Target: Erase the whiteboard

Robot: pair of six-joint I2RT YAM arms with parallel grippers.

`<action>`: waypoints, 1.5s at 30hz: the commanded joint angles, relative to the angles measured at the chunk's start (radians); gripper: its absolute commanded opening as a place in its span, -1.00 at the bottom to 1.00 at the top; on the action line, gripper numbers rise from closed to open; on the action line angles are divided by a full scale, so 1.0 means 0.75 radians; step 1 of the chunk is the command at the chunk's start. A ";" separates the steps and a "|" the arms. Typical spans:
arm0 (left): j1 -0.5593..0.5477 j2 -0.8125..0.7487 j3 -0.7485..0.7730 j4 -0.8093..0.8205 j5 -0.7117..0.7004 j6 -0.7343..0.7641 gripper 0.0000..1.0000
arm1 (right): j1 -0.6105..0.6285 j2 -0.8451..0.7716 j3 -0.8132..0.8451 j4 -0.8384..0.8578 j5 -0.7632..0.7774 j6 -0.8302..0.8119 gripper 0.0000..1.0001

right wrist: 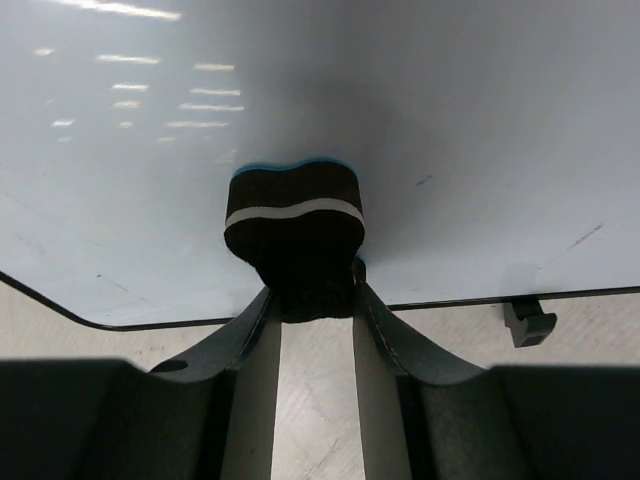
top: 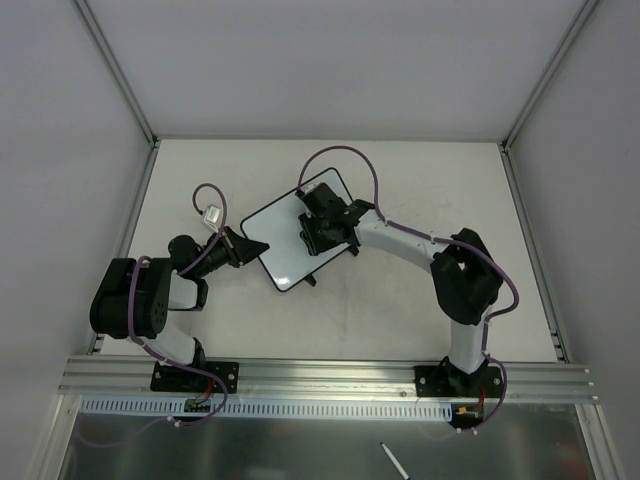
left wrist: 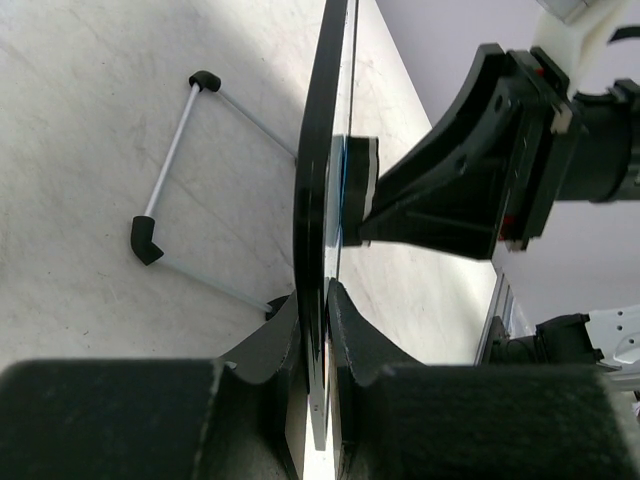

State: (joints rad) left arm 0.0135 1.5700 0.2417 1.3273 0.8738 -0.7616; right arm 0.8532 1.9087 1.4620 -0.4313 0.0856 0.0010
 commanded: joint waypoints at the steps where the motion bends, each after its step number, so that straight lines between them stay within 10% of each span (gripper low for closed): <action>1: -0.004 -0.019 -0.011 0.304 0.044 0.069 -1.00 | -0.135 -0.007 -0.006 0.094 0.156 -0.026 -1.00; 23: -0.004 -0.023 -0.013 0.304 0.044 0.069 -1.00 | -0.554 0.018 -0.086 0.017 0.074 0.040 -1.00; 45: 0.000 -0.030 -0.017 0.292 0.025 0.071 -0.75 | -0.616 -0.261 -0.309 -0.102 0.060 0.011 -0.98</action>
State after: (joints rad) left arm 0.0128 1.5681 0.2413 1.3266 0.8814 -0.7593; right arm 0.3927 1.7149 1.2510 -0.4648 0.1452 0.0147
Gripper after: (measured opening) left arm 0.110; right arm 0.317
